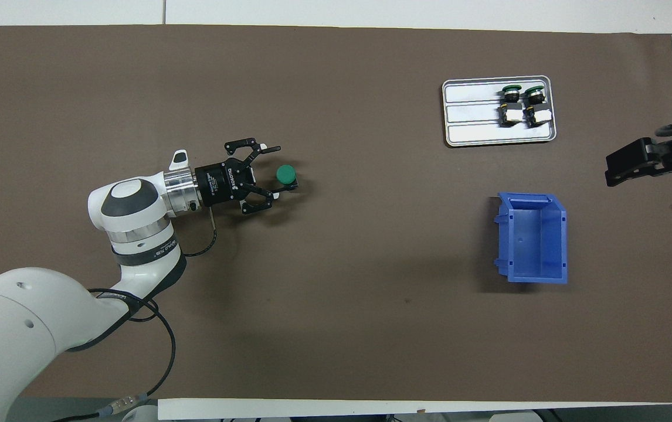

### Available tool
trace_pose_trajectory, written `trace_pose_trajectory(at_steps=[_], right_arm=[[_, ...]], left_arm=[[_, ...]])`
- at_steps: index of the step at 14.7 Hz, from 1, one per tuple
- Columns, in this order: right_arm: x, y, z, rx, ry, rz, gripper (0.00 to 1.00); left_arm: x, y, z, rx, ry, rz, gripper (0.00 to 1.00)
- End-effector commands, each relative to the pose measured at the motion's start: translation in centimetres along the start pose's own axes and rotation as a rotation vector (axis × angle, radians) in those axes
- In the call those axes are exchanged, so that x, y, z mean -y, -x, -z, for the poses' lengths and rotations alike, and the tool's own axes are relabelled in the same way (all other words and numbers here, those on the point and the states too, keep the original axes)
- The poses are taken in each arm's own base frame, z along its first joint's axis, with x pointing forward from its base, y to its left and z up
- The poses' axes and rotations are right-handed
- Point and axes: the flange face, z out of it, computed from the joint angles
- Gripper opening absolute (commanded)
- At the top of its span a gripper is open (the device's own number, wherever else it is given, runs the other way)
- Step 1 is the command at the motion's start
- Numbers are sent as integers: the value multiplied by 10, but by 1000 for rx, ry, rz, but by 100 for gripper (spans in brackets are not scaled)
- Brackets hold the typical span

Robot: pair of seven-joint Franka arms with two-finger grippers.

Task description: Place and press button with both arms

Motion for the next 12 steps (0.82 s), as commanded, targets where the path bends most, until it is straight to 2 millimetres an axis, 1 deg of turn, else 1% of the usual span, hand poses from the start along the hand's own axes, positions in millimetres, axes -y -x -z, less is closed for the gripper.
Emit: trace_pose_trajectory(at_steps=[1,3,6,7,8,10,12], right_arm=[[0,7,0,3,2,16,99],[0,7,0,3,2,16,99],[0,7,0,3,2,16,99],[-1,7,0,3,2,14,99],[-1,7,0,3,2,14,99],[-1,7,0,3,2,14,99],[-1,7,-1,5,2,14,99]], left_arm=[[8,21,3,-27,8,-4,86],[7,28,7,-47,0,-26,87],[5,40,12,-82,-76,-44,88],[2,49,14,-94,-96,-58,88],[-1,53,15,-115,-101,-58,88],[-7,68,22,-192,-92,-112,88],[-8,81,25,-214,-117,-164,89]])
